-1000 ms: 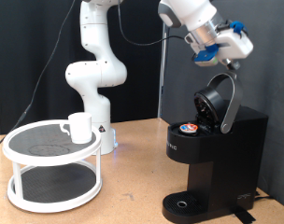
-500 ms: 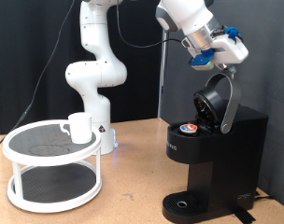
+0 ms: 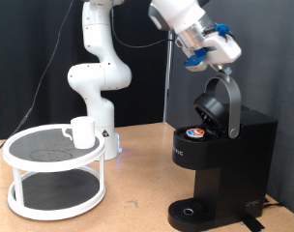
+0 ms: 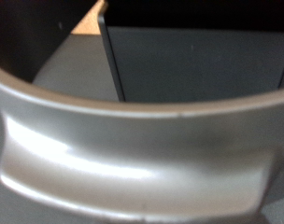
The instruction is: Make a cup of coffee with the keurig machine
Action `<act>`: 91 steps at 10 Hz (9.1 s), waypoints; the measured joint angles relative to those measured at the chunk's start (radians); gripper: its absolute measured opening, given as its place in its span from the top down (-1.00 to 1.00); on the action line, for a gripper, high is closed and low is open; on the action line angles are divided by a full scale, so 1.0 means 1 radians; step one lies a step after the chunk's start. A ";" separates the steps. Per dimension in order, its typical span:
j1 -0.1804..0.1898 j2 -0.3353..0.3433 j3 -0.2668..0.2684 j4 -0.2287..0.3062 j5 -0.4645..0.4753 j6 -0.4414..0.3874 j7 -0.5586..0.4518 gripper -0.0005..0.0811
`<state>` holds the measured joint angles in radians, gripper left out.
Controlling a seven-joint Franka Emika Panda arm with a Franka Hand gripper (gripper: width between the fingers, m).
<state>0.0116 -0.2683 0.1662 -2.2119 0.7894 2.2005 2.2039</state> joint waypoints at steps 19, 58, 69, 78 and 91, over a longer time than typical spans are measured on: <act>-0.156 0.191 -0.091 -0.079 -0.146 0.135 -0.096 0.99; -0.110 -0.009 0.105 -0.010 0.053 0.031 -0.015 0.99; -0.204 0.067 0.055 -0.113 -0.024 0.075 -0.138 0.99; -0.205 0.078 0.056 -0.168 -0.026 0.168 -0.184 0.99; -0.205 0.050 0.025 -0.185 0.129 0.154 -0.373 0.99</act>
<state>-0.1931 -0.2187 0.1910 -2.3972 0.9180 2.3541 1.8307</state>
